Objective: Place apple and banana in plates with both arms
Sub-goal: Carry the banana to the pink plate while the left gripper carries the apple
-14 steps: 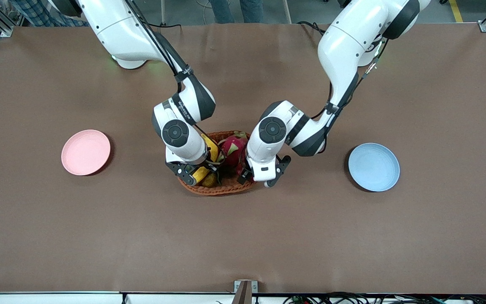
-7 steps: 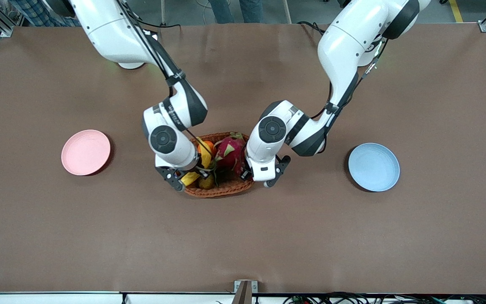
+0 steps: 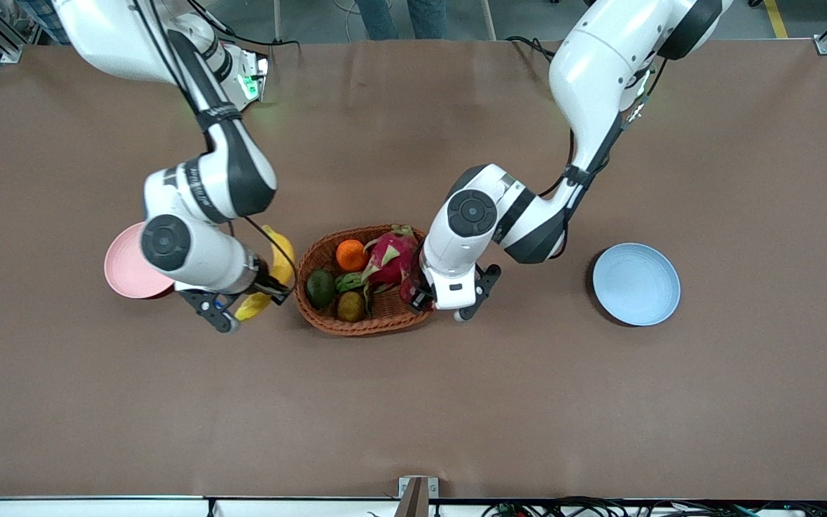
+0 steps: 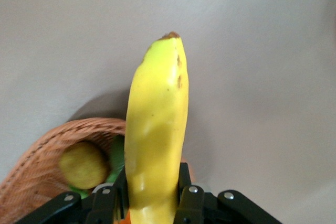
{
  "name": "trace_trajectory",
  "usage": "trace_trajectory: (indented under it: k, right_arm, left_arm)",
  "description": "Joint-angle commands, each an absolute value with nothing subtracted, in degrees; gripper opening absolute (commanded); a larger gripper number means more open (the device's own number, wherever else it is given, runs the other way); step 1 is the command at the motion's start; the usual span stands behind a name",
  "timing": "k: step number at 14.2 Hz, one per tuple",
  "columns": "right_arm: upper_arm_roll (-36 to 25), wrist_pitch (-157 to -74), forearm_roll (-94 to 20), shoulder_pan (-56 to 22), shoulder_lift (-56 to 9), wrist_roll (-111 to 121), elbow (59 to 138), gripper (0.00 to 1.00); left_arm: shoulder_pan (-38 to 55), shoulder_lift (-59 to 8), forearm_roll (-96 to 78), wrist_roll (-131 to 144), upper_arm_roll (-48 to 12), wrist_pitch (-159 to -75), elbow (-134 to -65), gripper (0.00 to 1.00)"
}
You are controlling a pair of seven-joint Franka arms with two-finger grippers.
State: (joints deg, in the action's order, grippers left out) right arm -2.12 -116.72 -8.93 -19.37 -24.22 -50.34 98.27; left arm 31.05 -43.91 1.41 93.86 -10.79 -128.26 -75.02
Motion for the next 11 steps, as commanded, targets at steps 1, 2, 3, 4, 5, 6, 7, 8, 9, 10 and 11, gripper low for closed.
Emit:
trace_trajectory:
  k: [1, 2, 3, 4, 5, 6, 7, 8, 9, 10, 11]
  right_arm:
    - [-1.32, -122.59, -8.79, -12.25, -15.14, -37.23, 112.99, 0.01]
    - [-1.23, -124.7, -8.79, -8.91, -13.46, -30.57, 116.94, 0.01]
    - [-1.32, -126.72, -8.79, -6.61, -12.75, -25.8, 119.77, 0.01]
    - [-1.41, -129.09, -8.35, -5.37, -12.66, -22.71, 122.14, 0.01]
    - [-1.49, -132.33, -8.18, -3.71, -12.66, -20.24, 124.78, 0.01]
    - [-1.49, -136.19, -8.17, -1.08, -12.74, -16.65, 127.33, 0.02]
    - [-1.49, -138.41, -8.17, 0.86, -12.74, -13.04, 129.01, 0.02]
    - [-1.49, -138.78, -8.17, 3.14, -12.74, -9.96, 129.81, 0.02]
    - [-1.41, -139.13, -8.17, 5.43, -12.48, -7.5, 130.6, 0.02]
    - [-1.49, -140.87, -8.17, 6.58, -12.22, -6.17, 131.74, 0.02]
    - [-1.49, -143.59, -8.17, 8.51, -12.22, -2.93, 133.14, 0.02]
  left_arm:
    - [27.44, -37.55, 2.64, 92.39, -10.9, -122.63, -77.07, 0.33]
    - [25.68, -35.27, 2.64, 89.15, -10.99, -121.22, -78.82, 0.33]
    - [23.75, -32.72, 2.55, 84.86, -11.16, -120.16, -81.45, 0.33]
    - [21.47, -30.0, 2.55, 80.12, -11.34, -119.97, -84.87, 0.33]
    - [19.18, -27.1, 2.46, 75.37, -11.42, -119.97, -88.9, 0.33]
    - [16.9, -25.07, 2.29, 71.67, -11.43, -119.97, -91.73, 0.33]
    - [14.44, -23.4, 2.11, 67.37, -11.51, -119.97, -94.11, 0.33]
    - [12.06, -22.16, 2.02, 63.84, -11.51, -119.97, -95.78, 0.33]
    - [9.87, -21.54, 1.93, 60.42, -11.51, -119.97, -97.11, 0.33]
    - [7.84, -21.01, 1.93, 57.34, -11.51, -120.06, -98.6, 0.33]
    - [6.08, -20.92, 1.93, 54.96, -11.51, -120.06, -99.92, 0.33]
